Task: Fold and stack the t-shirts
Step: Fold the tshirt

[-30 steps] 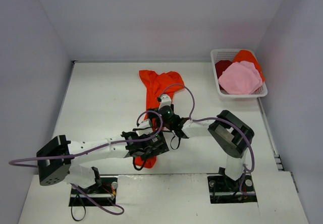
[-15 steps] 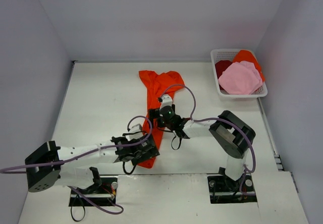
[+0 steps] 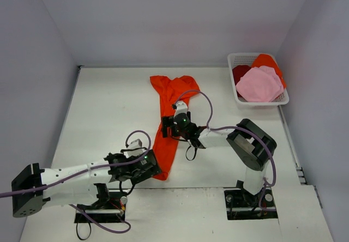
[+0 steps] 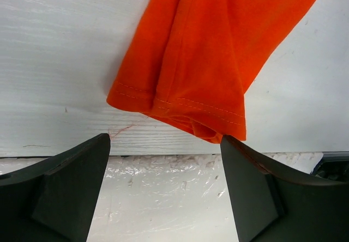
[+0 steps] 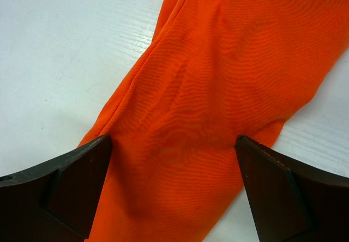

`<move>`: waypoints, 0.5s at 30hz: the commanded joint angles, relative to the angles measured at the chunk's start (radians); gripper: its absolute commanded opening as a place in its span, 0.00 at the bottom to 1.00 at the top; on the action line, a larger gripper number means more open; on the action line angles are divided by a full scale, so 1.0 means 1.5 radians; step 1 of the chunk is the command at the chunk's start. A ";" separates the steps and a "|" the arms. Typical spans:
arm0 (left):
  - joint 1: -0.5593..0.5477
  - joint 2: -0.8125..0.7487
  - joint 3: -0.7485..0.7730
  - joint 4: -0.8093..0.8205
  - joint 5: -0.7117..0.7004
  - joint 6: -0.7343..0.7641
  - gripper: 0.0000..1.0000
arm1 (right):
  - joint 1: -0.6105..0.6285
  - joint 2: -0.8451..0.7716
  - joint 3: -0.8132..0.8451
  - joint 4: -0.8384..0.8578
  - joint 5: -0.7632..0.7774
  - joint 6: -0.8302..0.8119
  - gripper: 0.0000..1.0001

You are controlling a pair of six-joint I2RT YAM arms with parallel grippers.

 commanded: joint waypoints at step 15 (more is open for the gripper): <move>0.006 -0.008 0.080 -0.082 -0.063 0.013 0.77 | -0.011 -0.014 -0.027 -0.073 0.016 -0.011 0.94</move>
